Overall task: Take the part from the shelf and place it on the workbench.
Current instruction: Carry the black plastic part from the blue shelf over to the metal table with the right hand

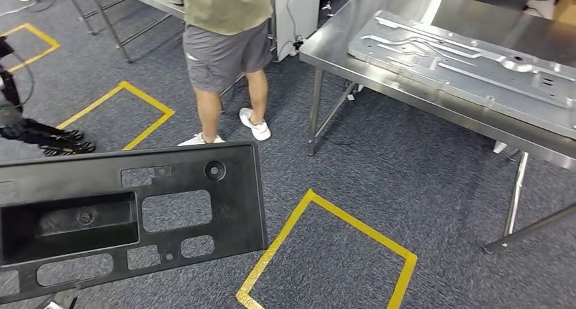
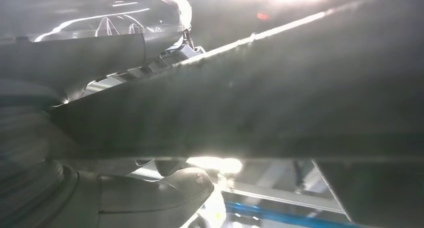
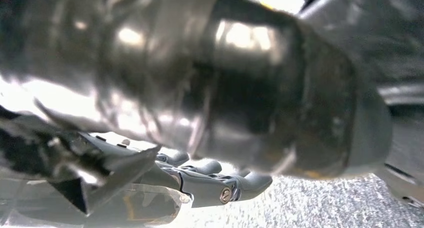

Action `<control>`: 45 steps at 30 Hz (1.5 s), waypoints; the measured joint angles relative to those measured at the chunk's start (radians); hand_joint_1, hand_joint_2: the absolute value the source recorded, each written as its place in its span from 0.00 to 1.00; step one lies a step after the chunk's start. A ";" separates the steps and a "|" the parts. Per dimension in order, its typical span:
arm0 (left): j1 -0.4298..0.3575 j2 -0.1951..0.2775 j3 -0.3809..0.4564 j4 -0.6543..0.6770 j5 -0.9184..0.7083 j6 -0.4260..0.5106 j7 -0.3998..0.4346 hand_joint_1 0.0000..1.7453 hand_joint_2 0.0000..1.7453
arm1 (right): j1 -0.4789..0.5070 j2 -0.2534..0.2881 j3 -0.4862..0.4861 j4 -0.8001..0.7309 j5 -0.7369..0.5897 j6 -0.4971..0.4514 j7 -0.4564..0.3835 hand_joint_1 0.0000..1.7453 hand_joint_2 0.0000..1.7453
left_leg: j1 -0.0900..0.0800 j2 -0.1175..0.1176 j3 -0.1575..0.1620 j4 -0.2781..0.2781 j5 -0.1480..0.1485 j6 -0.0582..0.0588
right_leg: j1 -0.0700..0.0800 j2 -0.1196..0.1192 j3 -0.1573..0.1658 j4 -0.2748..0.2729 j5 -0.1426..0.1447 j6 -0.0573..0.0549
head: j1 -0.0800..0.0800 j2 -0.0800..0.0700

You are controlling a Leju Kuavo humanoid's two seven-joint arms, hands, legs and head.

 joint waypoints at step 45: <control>0.044 0.304 -0.156 0.039 0.031 -0.019 0.242 1.00 1.00 | 0.000 -0.001 -0.008 -0.005 0.002 0.029 0.001 0.00 0.00 | -0.009 0.021 0.114 -0.308 0.160 0.063 | 0.002 -0.024 -0.139 0.269 -0.133 0.059 | 0.001 0.000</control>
